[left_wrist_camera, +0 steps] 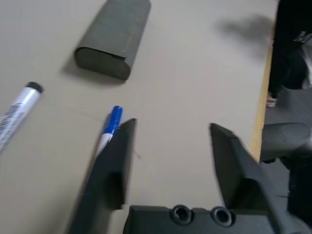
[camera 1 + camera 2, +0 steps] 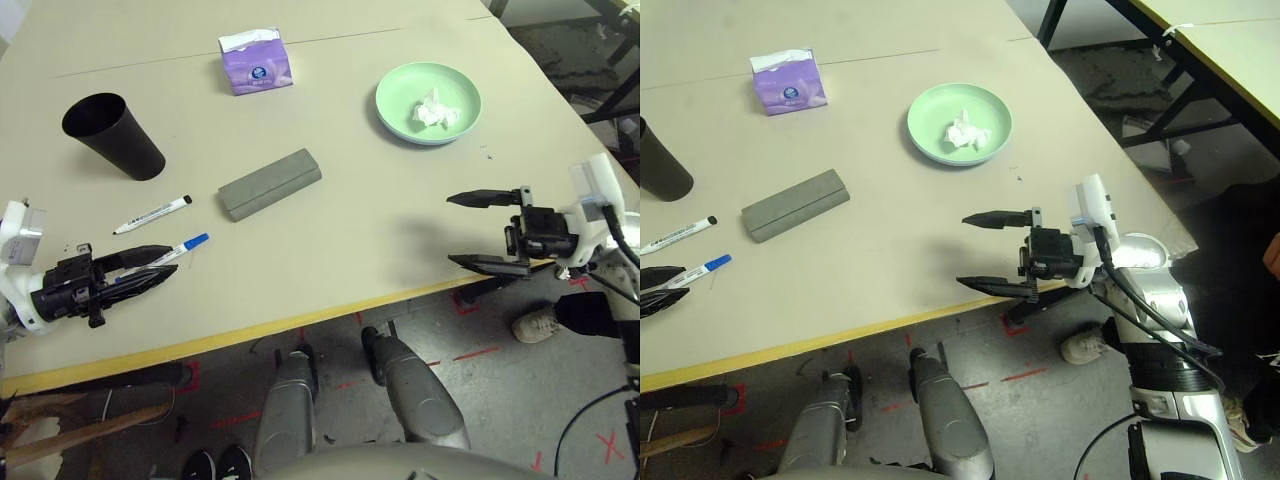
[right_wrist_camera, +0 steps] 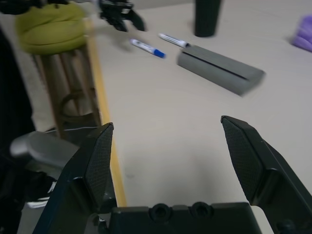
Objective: Organize and tidy the items on the table.
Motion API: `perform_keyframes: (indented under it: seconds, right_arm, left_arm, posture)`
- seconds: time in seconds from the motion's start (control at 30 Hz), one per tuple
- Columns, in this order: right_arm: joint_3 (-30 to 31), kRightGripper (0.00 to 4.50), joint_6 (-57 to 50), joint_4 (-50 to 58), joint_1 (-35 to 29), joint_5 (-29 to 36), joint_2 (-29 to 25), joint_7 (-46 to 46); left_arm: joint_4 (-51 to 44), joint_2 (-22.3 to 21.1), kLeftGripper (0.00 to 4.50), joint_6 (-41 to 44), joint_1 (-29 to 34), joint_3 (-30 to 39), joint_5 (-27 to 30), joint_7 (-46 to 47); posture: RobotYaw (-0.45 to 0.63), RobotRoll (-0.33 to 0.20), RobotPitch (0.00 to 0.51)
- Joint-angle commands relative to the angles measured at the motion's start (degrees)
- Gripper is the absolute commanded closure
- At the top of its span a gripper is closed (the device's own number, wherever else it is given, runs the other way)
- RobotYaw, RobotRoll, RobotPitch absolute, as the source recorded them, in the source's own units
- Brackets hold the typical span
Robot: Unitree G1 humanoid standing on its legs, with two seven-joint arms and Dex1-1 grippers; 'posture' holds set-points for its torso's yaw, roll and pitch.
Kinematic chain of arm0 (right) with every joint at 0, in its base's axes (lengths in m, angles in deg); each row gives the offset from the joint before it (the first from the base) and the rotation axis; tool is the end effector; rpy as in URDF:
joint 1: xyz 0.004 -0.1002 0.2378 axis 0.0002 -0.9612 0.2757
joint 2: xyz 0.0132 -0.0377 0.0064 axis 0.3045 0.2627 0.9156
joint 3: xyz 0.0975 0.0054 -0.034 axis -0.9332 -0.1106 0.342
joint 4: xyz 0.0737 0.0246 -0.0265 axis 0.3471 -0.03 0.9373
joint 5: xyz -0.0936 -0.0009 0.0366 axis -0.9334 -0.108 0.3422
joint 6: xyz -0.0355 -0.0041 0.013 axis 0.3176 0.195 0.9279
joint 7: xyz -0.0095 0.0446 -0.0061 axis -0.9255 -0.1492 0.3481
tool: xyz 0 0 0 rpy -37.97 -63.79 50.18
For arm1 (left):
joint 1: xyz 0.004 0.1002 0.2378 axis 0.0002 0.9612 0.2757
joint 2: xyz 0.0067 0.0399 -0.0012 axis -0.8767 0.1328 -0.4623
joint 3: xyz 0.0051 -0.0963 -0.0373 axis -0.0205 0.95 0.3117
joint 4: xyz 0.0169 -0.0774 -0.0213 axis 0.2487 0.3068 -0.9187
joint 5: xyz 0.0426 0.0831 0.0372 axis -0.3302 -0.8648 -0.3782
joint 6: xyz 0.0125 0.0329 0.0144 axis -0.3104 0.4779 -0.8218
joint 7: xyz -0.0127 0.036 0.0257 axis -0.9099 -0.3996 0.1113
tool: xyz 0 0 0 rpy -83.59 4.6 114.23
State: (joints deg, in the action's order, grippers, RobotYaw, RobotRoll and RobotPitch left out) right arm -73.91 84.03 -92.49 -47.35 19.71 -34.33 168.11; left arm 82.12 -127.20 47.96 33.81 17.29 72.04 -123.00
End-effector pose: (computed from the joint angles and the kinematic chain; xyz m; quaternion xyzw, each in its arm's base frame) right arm 0.2681 -0.2482 0.1800 -0.1496 -0.0875 0.6963 0.6965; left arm 0.1553 0.4025 0.1702 0.0708 0.0792 -0.4278 0.8976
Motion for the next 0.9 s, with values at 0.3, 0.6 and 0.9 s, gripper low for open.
perform_keyframes:
  seconds: [0.3,0.6,0.9]
  right_arm:
    - [3.90,0.00,2.32,-5.25,5.25,-2.26,4.73,3.62]
    - [4.74,0.00,2.93,-5.28,6.61,-2.71,8.03,2.65]
    - [4.93,0.00,1.93,-2.23,4.91,-2.17,7.50,2.64]
  left_arm:
    - [2.00,-21.09,0.04,1.17,-1.29,-0.24,-8.05,-7.54]
    - [-3.39,-34.03,0.04,7.47,-8.51,-14.22,-5.71,-8.35]
    - [1.84,-29.85,0.04,-3.49,-14.62,-26.48,-14.97,-8.35]
  posture:
    - [-0.11,0.000,0.282]
    - [-0.13,0.000,0.294]
    - [-0.17,0.000,0.300]
